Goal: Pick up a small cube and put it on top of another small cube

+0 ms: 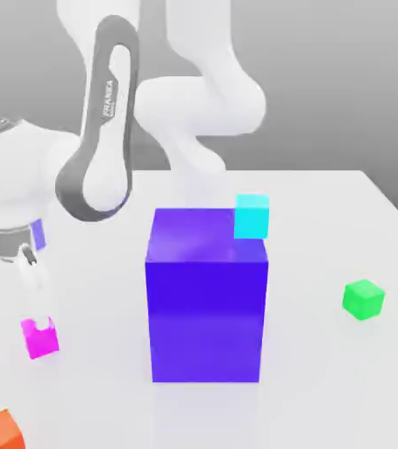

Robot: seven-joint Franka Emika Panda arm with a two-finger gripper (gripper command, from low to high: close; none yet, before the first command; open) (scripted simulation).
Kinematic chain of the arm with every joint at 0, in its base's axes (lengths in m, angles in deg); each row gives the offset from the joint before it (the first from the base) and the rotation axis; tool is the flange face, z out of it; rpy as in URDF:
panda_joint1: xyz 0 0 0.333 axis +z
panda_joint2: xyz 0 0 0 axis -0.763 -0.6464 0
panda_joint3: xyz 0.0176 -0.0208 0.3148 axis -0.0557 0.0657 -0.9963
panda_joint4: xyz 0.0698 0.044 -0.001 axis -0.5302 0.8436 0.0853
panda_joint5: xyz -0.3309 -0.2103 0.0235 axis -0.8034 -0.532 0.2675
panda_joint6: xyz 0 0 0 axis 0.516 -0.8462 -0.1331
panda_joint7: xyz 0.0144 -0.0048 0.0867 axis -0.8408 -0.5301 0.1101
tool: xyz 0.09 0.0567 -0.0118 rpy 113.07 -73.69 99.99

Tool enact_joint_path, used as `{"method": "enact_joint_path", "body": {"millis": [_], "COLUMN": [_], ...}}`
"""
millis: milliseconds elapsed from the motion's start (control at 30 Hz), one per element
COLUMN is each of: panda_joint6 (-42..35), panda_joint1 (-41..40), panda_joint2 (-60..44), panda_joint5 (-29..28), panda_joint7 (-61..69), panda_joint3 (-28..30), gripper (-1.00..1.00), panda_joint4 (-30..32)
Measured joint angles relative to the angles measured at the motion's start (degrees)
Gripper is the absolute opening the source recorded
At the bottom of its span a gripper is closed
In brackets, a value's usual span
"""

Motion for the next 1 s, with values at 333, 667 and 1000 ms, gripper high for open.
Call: {"method": "enact_joint_path", "body": {"millis": [333,667,1000], "panda_joint6": [6.69,2.93,-1.38], "panda_joint1": [-12.36,-5.47,-2.34], "panda_joint2": [-10.07,-4.06,2.2], "panda_joint5": [14.76,5.33,-1.19], "panda_joint7": [11.26,3.99,-0.71], "panda_joint3": [-15.4,-6.55,-3.16], "gripper": [-1.0,-1.0,-1.0], "panda_joint4": [-2.99,-1.16,-2.11]}}
